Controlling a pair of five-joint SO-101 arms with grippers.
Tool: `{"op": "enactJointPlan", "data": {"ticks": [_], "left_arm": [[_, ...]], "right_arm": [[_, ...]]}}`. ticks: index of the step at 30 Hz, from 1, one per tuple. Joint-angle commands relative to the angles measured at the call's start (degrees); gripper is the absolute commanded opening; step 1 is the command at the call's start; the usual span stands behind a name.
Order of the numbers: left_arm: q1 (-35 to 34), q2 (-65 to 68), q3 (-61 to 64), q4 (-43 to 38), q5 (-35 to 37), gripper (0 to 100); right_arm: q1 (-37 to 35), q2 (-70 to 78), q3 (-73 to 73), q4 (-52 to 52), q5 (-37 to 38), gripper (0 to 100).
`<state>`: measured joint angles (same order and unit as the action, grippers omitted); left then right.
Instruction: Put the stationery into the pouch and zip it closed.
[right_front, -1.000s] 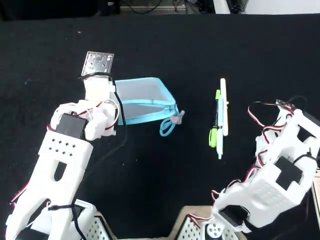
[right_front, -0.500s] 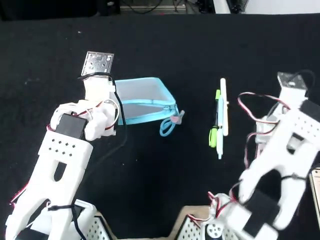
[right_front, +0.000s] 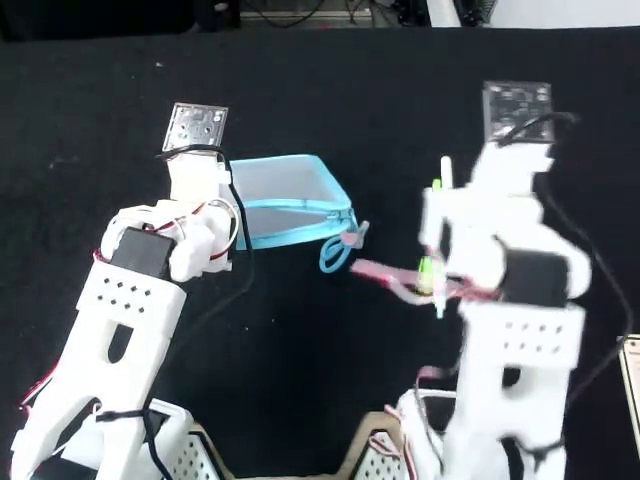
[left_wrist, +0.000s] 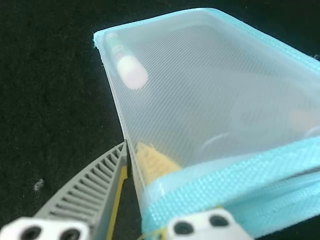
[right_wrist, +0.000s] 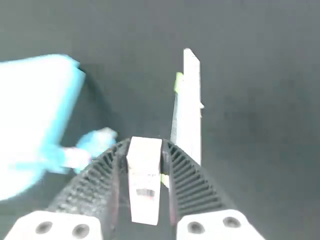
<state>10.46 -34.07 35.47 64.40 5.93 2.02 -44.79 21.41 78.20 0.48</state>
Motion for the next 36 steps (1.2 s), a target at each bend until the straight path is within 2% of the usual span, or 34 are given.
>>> {"op": "enactJointPlan", "data": {"ticks": [1,4,8,17,21,31,33,36], "left_arm": [[0.9,0.4,1.6,-0.2,0.5,3],[0.9,0.4,1.6,-0.1,0.5,3],[0.9,0.4,1.6,-0.1,0.5,3],[0.9,0.4,2.6,-0.4,0.5,3],[0.9,0.4,2.5,-0.4,0.5,3],[0.9,0.4,2.5,-0.4,0.5,3],[0.9,0.4,2.5,-0.4,0.5,3],[0.9,0.4,2.5,-0.4,0.5,3]], "right_arm": [[-12.2,-6.0,-1.5,-6.2,-5.3,1.1],[-21.0,-8.2,3.8,-13.5,-5.8,1.1],[-27.3,-10.4,13.1,-27.8,-5.8,1.1],[-30.0,-11.4,28.0,-53.7,-5.8,1.1],[-30.0,-11.6,32.7,-61.1,-5.8,1.1],[-29.7,-13.6,32.4,-61.9,-5.9,1.1],[-26.9,-16.2,31.9,-58.8,-5.9,1.1],[-18.6,-19.8,30.2,-48.6,-5.9,1.1]]}}
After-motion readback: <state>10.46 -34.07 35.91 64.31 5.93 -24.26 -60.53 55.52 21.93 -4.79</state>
